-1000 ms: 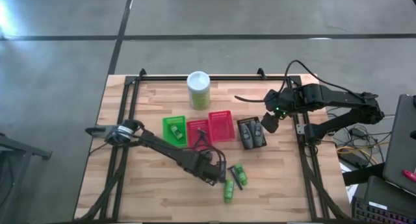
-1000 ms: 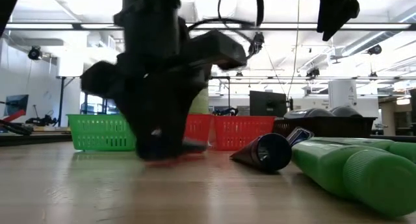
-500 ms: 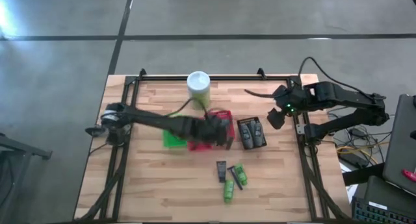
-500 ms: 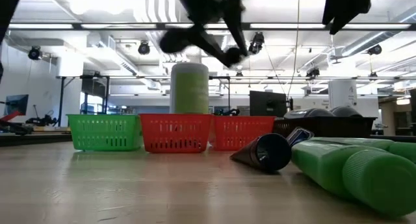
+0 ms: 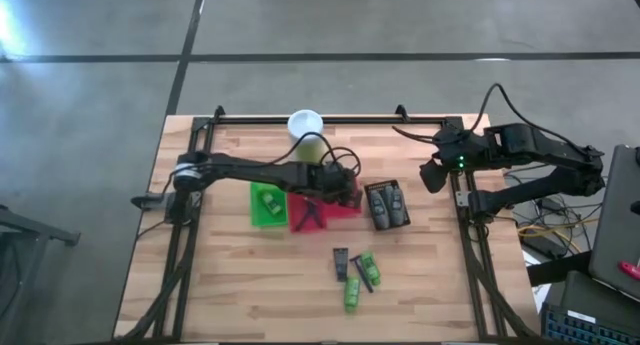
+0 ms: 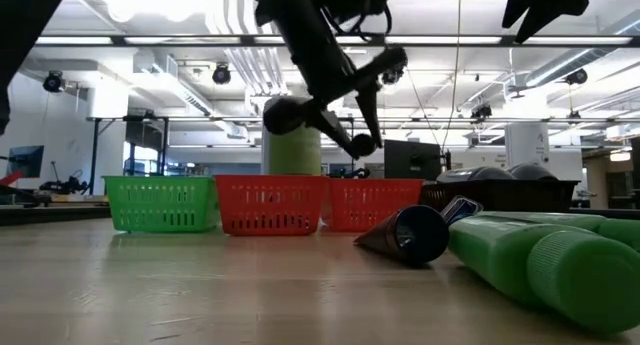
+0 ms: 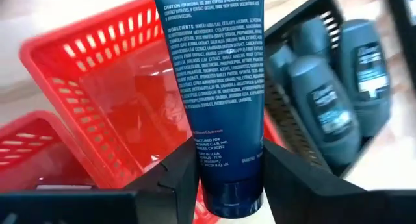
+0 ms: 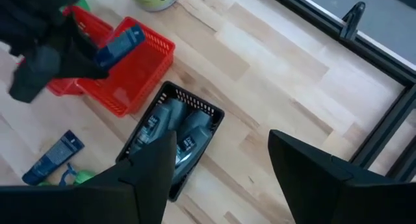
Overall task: Pick & Place Travel size toiletries
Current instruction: Put the blue shave cream into the right orange bin, then put the blue razor into the left orange bin
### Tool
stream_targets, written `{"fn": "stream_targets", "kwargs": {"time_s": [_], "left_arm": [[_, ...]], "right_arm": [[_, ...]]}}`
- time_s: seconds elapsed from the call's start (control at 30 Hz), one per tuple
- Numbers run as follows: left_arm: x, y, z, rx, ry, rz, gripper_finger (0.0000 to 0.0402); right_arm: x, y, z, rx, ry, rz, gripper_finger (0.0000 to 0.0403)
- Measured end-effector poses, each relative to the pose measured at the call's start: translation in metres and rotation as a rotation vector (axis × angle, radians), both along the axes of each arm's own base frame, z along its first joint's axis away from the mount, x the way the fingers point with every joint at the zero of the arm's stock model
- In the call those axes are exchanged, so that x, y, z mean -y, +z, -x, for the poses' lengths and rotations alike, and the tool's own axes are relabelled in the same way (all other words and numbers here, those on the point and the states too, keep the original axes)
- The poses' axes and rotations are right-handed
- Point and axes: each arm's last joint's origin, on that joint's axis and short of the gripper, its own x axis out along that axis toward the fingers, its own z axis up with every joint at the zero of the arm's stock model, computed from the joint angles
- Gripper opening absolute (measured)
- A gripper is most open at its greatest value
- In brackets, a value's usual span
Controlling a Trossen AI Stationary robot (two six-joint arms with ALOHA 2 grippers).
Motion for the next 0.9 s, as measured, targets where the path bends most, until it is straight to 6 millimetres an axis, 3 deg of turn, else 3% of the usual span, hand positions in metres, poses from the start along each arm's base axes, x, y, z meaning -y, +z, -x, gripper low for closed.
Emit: {"fn": "stream_targets", "kwargs": {"time_s": [0.17,0.53,0.73,0.9], "left_arm": [[0.000,-0.011,-0.004,-0.016,0.018,0.011,0.0157],[-0.002,-0.006,-0.002,-0.006,0.027,-0.005,0.0262],[0.019,0.040,0.015,0.073,-0.113,-0.087,0.0268],[0.043,0.083,0.054,0.053,-0.296,-0.156,0.0267]], "right_arm": [[0.000,0.000,0.001,-0.004,0.002,0.000,0.0248],[0.000,-0.001,0.002,-0.021,0.015,0.007,0.0284],[0.000,-0.002,0.003,-0.039,0.025,0.010,0.0298],[0.000,-0.002,0.003,-0.049,0.048,0.020,0.0304]]}}
